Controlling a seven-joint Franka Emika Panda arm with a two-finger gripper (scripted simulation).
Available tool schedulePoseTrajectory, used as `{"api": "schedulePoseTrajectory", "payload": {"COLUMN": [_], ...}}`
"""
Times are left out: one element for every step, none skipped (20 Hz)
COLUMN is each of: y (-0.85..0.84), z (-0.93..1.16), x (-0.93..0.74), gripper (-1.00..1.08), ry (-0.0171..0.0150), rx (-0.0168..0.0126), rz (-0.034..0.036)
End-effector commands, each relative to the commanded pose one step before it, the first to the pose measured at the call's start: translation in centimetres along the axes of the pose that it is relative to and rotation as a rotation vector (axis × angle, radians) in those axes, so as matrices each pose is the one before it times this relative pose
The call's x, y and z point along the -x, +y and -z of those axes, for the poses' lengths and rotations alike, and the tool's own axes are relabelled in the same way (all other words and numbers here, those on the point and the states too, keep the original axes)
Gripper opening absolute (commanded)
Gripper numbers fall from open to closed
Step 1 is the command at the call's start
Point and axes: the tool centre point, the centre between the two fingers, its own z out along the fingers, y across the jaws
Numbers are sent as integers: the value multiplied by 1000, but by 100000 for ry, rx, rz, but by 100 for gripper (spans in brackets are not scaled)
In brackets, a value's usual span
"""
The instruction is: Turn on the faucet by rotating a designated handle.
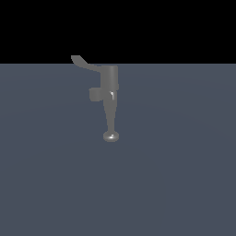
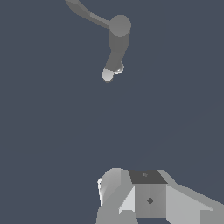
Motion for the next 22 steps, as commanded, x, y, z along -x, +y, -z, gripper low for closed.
{"api": "schedulePoseTrajectory", "payload": {"y": [1, 26, 79, 129, 180, 229, 231, 185, 138, 86, 28, -19, -34, -28, -19, -13, -16, -22, -32, -42, -52, -59], "z": [0, -17, -50, -83, -116, -149, -151, -120, -89, -54, -17, 15, 20, 9, 1, -6, -11, -13, -12, -13, -14, -17], "x": [0, -17, -47, -77, -105, -130, -124, -91, -58, -26, 3, 15, -3, -31, -57, -83, -108, -131, -154, -175, -196, -216], "gripper": [-100, -100, -100, -100, -100, -100, -100, -100, -100, -100, -100, -100, -100, -100, -100, -100, -100, -100, -100, -100, -100, -100], "ry": [0, -33, -94, -157, -218, -279, -280, -222, -163, -101, -31, 29, 39, 16, 0, -14, -23, -28, -30, -33, -39, -49], "rx": [0, 62, 167, 282, 395, 513, 527, 432, 334, 226, 93, -50, -113, -107, -118, -139, -165, -205, -254, -300, -340, -371], "rz": [0, -97, -270, -448, -611, -758, -726, -537, -353, -171, 2, 79, 6, -130, -259, -390, -503, -614, -719, -820, -920, -1021]}}
